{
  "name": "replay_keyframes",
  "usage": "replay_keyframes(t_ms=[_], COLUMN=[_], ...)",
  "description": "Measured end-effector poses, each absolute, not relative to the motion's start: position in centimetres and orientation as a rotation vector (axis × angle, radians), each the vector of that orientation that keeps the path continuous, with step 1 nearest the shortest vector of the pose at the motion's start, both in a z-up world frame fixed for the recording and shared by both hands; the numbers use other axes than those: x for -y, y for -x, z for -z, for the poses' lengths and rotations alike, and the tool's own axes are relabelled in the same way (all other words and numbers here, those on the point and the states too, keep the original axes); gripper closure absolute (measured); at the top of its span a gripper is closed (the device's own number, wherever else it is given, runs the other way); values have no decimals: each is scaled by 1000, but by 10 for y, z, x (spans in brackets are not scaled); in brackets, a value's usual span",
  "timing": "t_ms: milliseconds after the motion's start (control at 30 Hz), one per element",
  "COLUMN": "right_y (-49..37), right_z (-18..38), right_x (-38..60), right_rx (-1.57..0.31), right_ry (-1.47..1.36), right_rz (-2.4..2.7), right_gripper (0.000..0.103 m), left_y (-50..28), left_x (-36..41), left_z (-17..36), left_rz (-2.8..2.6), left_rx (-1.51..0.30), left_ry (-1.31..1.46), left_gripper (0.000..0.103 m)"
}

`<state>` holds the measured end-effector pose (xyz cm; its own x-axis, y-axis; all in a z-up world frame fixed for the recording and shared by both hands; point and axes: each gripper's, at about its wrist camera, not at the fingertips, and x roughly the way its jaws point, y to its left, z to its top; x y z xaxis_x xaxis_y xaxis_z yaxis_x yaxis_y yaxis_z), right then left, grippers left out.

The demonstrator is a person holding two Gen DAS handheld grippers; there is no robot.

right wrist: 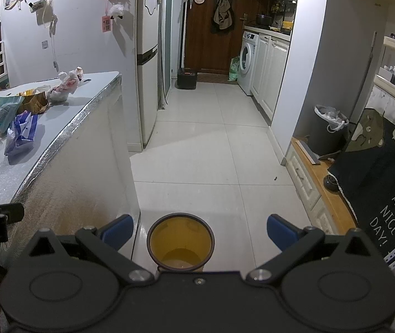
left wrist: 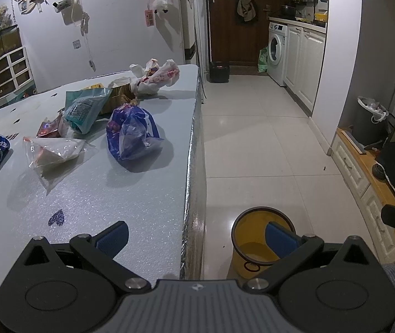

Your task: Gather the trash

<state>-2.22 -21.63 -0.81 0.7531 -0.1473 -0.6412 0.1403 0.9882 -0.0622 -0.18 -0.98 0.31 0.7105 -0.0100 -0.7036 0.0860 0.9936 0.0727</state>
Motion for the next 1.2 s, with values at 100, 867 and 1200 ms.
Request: replay_keyframes(t_ms=[100,867,1200], right_y=[26,26,25], right_z=[8,10,10], right_x=[220,222,222], right_rx=[-701,-705,-705], right_ry=[11,7,5], right_rz=[156,162,162], right_gripper=[0,0,0], left_y=[2,2,3], left_x=[10,12,15], left_z=[-3,-3,-5], left_rz=[54,54,57], left_rx=[-779,-777,-775], left_ry=[-102,-102,-102], left_gripper=[0,0,0])
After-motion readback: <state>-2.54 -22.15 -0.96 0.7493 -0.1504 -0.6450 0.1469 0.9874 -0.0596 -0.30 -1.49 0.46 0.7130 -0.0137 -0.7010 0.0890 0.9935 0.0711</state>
